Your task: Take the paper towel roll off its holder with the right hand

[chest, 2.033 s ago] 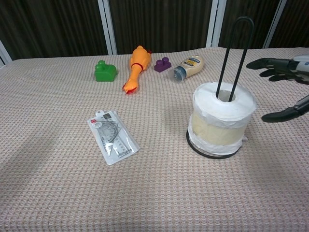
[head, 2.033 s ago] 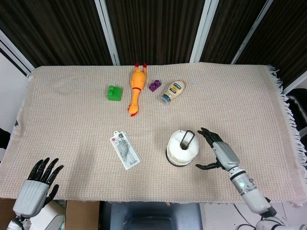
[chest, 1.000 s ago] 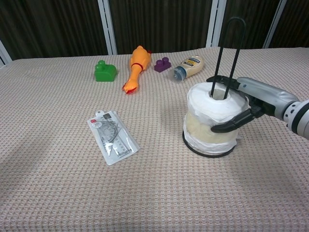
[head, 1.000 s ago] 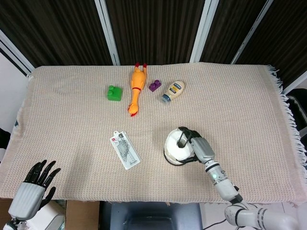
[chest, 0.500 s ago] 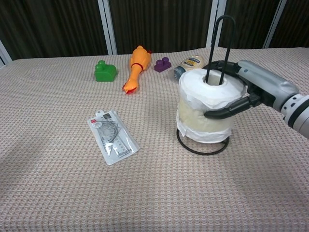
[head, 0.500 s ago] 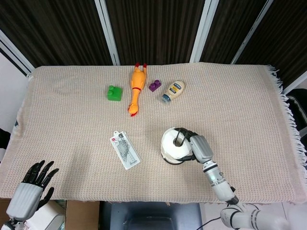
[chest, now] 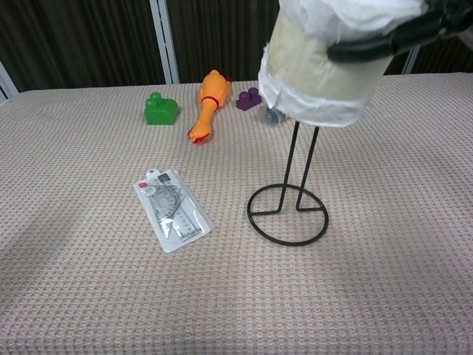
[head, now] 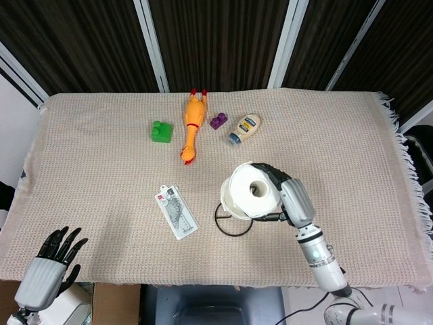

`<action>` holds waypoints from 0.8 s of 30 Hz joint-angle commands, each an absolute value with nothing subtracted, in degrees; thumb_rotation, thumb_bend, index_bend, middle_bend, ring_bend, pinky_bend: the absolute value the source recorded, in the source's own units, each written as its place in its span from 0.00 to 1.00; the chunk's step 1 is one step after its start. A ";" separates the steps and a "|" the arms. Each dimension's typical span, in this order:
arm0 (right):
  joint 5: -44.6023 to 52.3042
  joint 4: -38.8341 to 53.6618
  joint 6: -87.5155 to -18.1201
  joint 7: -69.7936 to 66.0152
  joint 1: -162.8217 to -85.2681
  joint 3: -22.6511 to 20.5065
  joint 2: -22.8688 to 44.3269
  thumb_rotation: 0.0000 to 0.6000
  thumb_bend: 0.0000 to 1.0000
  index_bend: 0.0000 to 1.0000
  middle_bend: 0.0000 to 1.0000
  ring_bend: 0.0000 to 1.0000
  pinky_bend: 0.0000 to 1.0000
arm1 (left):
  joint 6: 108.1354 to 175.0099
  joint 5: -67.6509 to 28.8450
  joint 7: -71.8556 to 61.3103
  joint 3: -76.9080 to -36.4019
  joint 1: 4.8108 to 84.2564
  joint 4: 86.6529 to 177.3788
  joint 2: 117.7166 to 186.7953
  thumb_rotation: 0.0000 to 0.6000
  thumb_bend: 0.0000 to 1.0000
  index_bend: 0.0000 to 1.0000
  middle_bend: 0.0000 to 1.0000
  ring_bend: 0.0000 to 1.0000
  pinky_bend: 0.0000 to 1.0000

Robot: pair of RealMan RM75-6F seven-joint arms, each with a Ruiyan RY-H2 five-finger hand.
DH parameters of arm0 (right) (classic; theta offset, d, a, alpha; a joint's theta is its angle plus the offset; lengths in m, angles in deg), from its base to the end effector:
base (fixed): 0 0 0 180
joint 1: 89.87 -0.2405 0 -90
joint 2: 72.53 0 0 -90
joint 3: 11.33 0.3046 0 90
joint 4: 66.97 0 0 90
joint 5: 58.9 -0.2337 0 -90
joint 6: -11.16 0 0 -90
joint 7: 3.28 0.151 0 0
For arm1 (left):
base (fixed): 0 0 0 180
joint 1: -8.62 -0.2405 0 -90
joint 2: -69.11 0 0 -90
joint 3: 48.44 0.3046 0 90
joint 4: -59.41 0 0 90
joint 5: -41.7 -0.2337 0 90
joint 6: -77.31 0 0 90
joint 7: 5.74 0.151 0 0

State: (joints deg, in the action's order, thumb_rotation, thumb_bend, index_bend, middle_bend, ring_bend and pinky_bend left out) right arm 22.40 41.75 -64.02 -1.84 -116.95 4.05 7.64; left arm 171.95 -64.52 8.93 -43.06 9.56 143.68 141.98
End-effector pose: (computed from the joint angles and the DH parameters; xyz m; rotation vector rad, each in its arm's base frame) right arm -0.1466 -0.3101 0.0671 1.4522 -1.1808 1.6387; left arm -0.3400 0.1284 0.0978 -1.6784 -0.5882 -0.9164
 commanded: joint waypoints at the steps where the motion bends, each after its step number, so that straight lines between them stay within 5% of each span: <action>1: 19.91 53.87 -66.27 -6.79 -115.15 7.51 -0.36 1.00 0.12 0.69 0.55 0.54 0.57 | 171.61 -64.53 9.37 -42.99 9.63 143.89 142.00 1.00 0.44 0.21 0.09 0.00 0.15; 6: 20.77 62.35 -69.88 -7.94 -112.16 9.18 -7.27 1.00 0.12 0.68 0.55 0.54 0.57 | 171.34 -64.40 9.69 -42.98 9.64 144.07 142.06 1.00 0.44 0.21 0.09 0.00 0.15; 11: 25.86 61.50 -73.97 -8.50 -107.41 6.84 -12.41 1.00 0.12 0.68 0.55 0.54 0.57 | 171.34 -64.40 9.61 -42.98 9.65 144.09 142.15 1.00 0.44 0.21 0.09 0.00 0.15; 17: 28.53 49.71 -74.17 -5.31 -101.82 -1.39 -13.76 1.00 0.12 0.68 0.55 0.54 0.57 | 171.39 -64.68 9.87 -42.96 9.71 144.16 142.25 1.00 0.44 0.21 0.10 0.00 0.15; 24: 28.81 22.39 -68.07 14.03 -101.69 -7.39 -3.28 1.00 0.12 0.67 0.55 0.53 0.57 | 170.51 -64.39 10.67 -43.00 9.94 144.50 142.42 1.00 0.44 0.21 0.09 0.00 0.15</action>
